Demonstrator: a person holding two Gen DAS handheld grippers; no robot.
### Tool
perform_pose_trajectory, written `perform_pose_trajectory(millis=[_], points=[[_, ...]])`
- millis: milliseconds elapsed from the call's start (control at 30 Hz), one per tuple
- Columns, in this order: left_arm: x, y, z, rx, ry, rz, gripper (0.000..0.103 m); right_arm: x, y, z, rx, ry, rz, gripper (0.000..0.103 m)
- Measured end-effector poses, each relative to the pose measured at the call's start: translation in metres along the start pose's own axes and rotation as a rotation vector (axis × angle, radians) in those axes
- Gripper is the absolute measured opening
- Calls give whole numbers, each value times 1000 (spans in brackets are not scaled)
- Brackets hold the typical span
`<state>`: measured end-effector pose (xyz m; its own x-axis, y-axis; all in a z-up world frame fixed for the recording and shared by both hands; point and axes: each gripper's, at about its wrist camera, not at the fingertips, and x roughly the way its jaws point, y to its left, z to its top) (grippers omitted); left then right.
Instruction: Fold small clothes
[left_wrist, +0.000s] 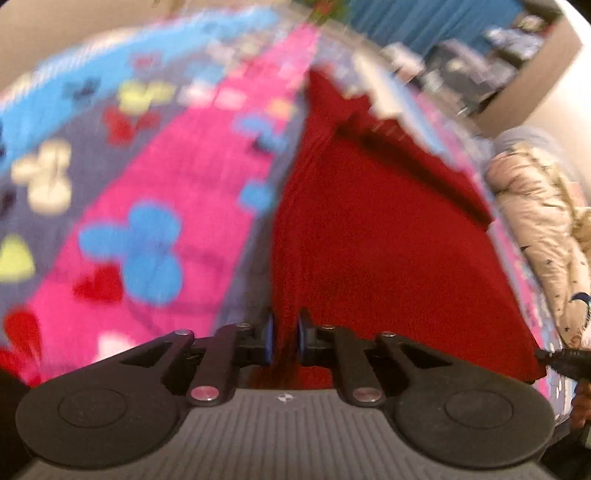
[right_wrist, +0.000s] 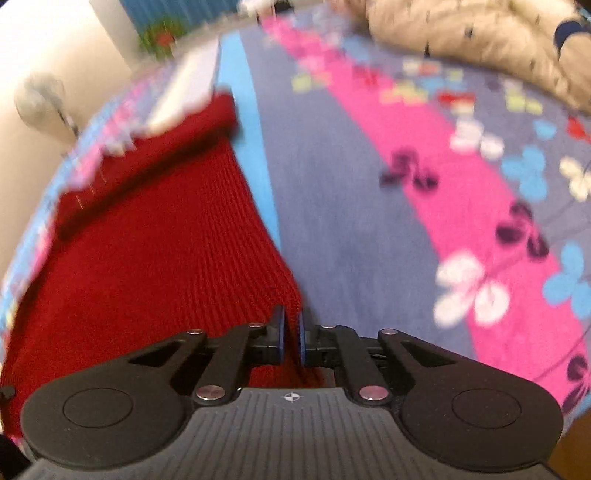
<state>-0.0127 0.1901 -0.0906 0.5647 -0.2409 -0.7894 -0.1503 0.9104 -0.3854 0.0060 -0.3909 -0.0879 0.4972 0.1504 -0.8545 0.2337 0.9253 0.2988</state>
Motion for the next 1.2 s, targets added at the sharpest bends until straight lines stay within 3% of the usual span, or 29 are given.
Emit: perform_pose_trajectory(millis=[67,133,567,700,867,933,1200], points=[[2,1,1,-12,9,-4,19,10,5,-1,-40,47,-35,14],[1,-1,1,-2,8,-11,21,16,9,-3,-60,74,-75,39],[5,-1,-3,14,25,18,30,22,24,-10,-151,82,-115,45],[4,0,-3,11,26,17,30,20,21,-8,-115,91,-79,46],[4,0,-3,8,28,20,31,18,14,-5,-43,81,-55,55],[4,0,-4,12,28,22,31,17,13,-3,-32,72,-58,64],[6,-2,-4,25,29,30,31,24,23,-7,-107,94,-80,66]])
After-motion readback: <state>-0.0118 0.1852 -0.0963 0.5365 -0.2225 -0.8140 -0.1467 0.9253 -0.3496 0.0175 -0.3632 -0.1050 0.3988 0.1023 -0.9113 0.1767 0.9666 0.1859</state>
